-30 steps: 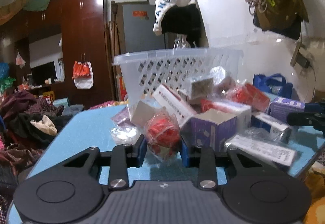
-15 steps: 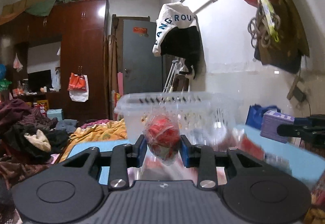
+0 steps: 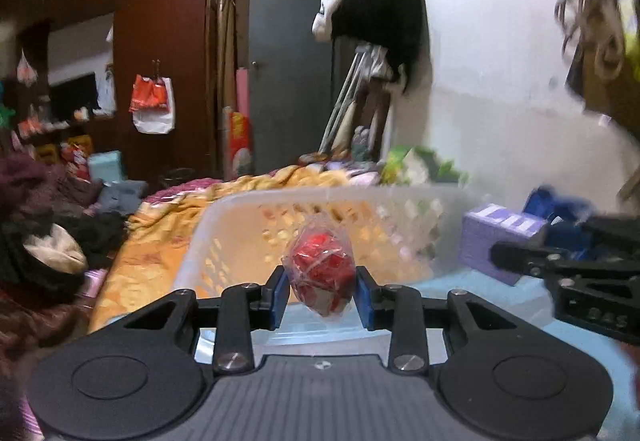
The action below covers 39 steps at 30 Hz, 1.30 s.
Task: Organize objects
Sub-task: 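Carry both items over the white basket and open both tools to drop them, then grasp the dark packet in clear bag with left tool while right grasps clear-wrapped packet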
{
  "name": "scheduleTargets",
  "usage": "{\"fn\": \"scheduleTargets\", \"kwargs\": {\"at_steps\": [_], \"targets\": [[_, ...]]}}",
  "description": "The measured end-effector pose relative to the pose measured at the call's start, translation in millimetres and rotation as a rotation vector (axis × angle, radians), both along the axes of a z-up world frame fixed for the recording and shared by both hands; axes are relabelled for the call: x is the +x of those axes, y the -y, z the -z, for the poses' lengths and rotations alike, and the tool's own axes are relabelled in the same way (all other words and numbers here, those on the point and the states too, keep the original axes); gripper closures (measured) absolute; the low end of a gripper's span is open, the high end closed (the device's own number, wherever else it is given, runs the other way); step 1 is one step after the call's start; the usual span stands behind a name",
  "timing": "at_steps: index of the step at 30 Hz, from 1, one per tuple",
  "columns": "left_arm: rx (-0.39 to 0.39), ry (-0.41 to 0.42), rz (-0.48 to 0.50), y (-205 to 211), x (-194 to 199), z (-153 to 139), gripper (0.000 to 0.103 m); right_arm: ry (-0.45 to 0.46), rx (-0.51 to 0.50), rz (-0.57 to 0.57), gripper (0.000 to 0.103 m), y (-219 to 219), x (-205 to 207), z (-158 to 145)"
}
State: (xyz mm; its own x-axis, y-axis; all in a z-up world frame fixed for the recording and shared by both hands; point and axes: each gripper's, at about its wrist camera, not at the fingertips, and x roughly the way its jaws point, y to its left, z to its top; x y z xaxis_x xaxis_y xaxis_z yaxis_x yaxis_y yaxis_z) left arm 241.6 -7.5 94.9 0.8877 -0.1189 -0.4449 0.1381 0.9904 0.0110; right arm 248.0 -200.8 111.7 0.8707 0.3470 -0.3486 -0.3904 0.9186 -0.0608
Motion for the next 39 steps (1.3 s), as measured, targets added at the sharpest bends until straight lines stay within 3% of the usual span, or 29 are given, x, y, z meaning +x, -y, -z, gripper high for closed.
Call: {"fn": "scheduleTargets", "kwargs": {"at_steps": [1, 2, 3, 4, 5, 7, 10, 14, 18, 22, 25, 30, 39], "targets": [[0.024, 0.013, -0.026, 0.9, -0.6, 1.7, 0.045, -0.005, -0.011, 0.002, 0.053, -0.2, -1.1, 3.0], [0.038, 0.033, -0.038, 1.3, -4.1, 2.8, 0.022, -0.003, -0.015, 0.002, 0.046, -0.7, -5.1, 5.9], [0.046, 0.059, -0.040, -0.3, -9.9, 3.0, 0.015, 0.023, -0.007, 0.008, 0.025, 1.4, -13.1, 7.3], [0.042, 0.089, -0.032, -3.2, -21.6, 4.1, 0.015, 0.056, 0.005, 0.010, 0.004, 4.7, -24.5, 6.3], [0.023, 0.113, -0.019, -7.2, -34.2, 5.1, 0.015, 0.091, 0.019, 0.007, 0.000, 10.2, -37.0, 7.1], [-0.037, 0.128, 0.029, -13.6, -60.9, 9.3, 0.015, 0.134, 0.038, -0.006, 0.000, 22.2, -62.9, 9.7], [-0.064, 0.135, 0.056, -13.2, -99.2, 23.3, 0.015, 0.143, 0.065, -0.008, 0.000, 45.6, -102.9, 32.3], [-0.107, 0.165, 0.108, -10.7, -145.5, 51.3, 0.014, 0.097, 0.094, -0.040, 0.000, 76.7, -141.1, 72.5], [-0.080, 0.150, 0.114, -3.5, -137.6, 56.5, 0.014, 0.044, 0.066, -0.031, 0.003, 90.4, -147.8, 94.7], [-0.079, 0.116, 0.098, -1.4, -123.6, 61.7, 0.016, -0.003, 0.038, -0.033, 0.028, 86.9, -138.1, 102.8], [-0.063, 0.111, 0.102, 0.6, -118.3, 65.8, 0.019, -0.021, 0.011, -0.042, 0.042, 81.5, -135.4, 108.7], [0.020, 0.139, 0.079, 19.7, -119.8, 69.4, 0.026, -0.016, -0.009, -0.037, 0.049, 82.0, -137.7, 114.8], [0.113, 0.143, 0.077, 34.2, -108.9, 65.3, 0.028, -0.016, 0.000, -0.041, 0.050, 84.7, -138.2, 115.9]]}}
